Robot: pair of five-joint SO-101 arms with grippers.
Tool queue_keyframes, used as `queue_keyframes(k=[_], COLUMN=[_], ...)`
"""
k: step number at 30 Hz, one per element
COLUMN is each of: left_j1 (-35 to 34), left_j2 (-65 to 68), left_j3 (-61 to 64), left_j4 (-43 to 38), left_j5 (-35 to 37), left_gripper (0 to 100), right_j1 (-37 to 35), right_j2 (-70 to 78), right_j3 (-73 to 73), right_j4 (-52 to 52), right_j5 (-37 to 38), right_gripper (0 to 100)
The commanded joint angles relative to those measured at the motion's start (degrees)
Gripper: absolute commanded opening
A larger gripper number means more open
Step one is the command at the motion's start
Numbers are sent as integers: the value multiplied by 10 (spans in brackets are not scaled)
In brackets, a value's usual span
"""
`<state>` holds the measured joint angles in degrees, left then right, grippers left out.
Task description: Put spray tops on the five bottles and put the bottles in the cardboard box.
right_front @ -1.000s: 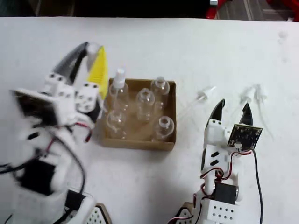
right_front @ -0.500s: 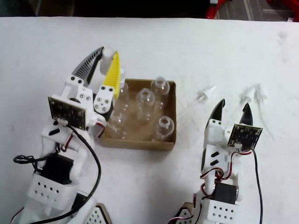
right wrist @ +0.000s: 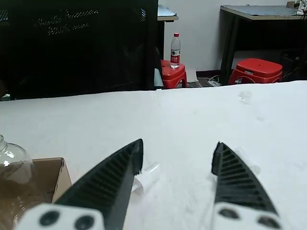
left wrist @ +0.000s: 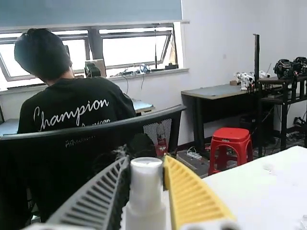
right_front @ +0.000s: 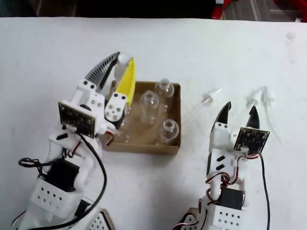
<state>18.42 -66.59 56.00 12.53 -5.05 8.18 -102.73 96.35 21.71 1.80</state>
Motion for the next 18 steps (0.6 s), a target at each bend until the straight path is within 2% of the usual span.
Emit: queue_keyframes(k=[1, 8, 14, 18], left_j1=[10, -2, -7, -2], left_j2=[-42, -95, -98, -98], left_j3=[-4, 33, 110, 123], left_j4=[36, 39, -61, -66], left_j5=[-6, -7, -11, -9], left_gripper=[22, 22, 22, 22], right_j1=[-3, -3, -3, -3], right_j2=[-3, -3, -3, -3], right_j3=[4, 4, 4, 4], right_j4=[-10, -10, -10, -10], right_j5=[3, 3, 3, 3], right_gripper=[211, 211, 211, 211])
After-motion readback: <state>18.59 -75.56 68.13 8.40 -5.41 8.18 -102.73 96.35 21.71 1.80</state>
